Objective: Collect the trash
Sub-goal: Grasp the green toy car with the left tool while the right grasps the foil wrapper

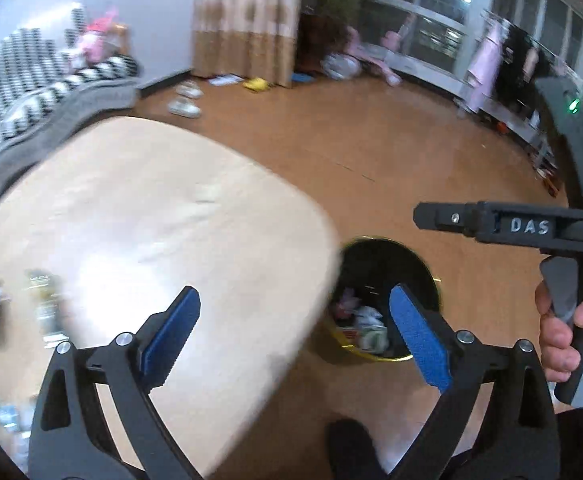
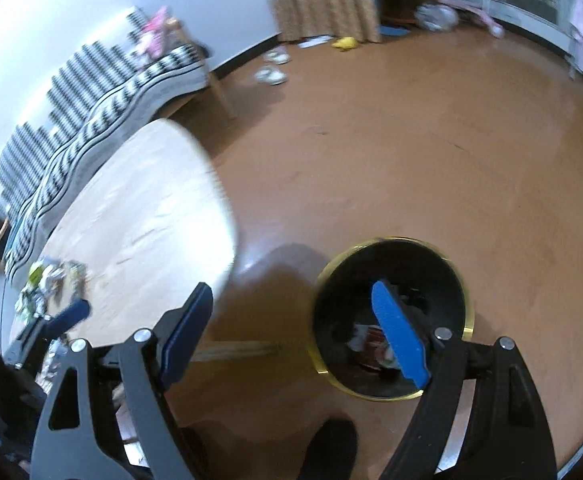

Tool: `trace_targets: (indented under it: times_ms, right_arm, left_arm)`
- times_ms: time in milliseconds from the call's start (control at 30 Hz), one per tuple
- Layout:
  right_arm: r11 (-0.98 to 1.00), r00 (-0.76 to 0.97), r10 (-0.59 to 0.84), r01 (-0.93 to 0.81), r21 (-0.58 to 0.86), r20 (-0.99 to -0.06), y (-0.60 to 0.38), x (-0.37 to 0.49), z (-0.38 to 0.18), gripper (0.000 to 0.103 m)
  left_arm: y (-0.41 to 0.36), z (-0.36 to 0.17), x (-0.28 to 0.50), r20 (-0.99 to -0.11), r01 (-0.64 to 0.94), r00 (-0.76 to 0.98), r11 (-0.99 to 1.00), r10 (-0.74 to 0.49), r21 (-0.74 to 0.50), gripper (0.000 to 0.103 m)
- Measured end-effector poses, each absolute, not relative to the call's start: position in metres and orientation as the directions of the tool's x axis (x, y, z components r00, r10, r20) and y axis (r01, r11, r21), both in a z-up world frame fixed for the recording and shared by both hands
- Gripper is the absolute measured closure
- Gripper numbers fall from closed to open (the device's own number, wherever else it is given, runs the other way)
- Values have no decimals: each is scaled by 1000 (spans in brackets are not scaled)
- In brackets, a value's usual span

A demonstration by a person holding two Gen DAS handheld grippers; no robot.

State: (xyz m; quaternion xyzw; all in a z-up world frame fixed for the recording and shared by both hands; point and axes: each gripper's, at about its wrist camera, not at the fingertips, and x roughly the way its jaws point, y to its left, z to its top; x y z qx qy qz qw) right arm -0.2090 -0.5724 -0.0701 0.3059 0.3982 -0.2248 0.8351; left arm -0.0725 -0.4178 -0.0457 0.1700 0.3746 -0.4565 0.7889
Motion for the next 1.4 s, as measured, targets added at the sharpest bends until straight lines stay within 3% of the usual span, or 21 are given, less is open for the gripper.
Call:
trace_targets:
  times_ms: [333, 600, 800, 967, 1033, 1167, 1200, 1267, 1300, 1400]
  right_arm:
    - [910, 631, 43, 296, 291, -774, -409, -68, -26, 23]
    - [977, 564, 167, 19, 214, -809, -277, 9, -34, 23]
    - [981, 473, 170, -163, 104, -865, -206, 45, -63, 24]
    - [972, 429, 168, -224, 76, -888, -178, 62, -77, 34]
    - [969, 418, 155, -241, 55, -895, -171, 67, -83, 42]
    - [958, 407, 137, -286, 16, -903, -157, 68, -90, 56]
    - [955, 403, 147, -295, 24, -903, -155, 66, -90, 66]
    - [952, 407, 144, -304, 15, -902, -155, 61, -88, 73]
    - [951, 407, 145, -309, 13, -902, -155, 59, -88, 87]
    - [955, 431, 164, -295, 34, -887, -158, 50, -79, 90]
  left_arm:
    - [-217, -6, 8, -712, 647, 552, 762, -435, 36, 10]
    - [-72, -28, 50, -740, 564, 587, 822, -328, 83, 9]
    - [-50, -65, 64, -785, 611, 531, 786, -320, 93, 9]
    - [-49, -81, 83, -809, 608, 488, 792, -328, 46, 10]
    - [-49, -84, 83, -812, 597, 491, 801, -317, 48, 18]
    - [-52, -90, 87, -833, 597, 460, 801, -307, 35, 46]
    - [-54, -92, 86, -839, 608, 449, 793, -307, 35, 51]
    - [-58, -92, 78, -836, 626, 450, 778, -314, 45, 64]
    - [-61, -90, 76, -840, 632, 445, 774, -312, 47, 69]
    - [-65, -84, 70, -843, 630, 437, 776, -314, 38, 70]
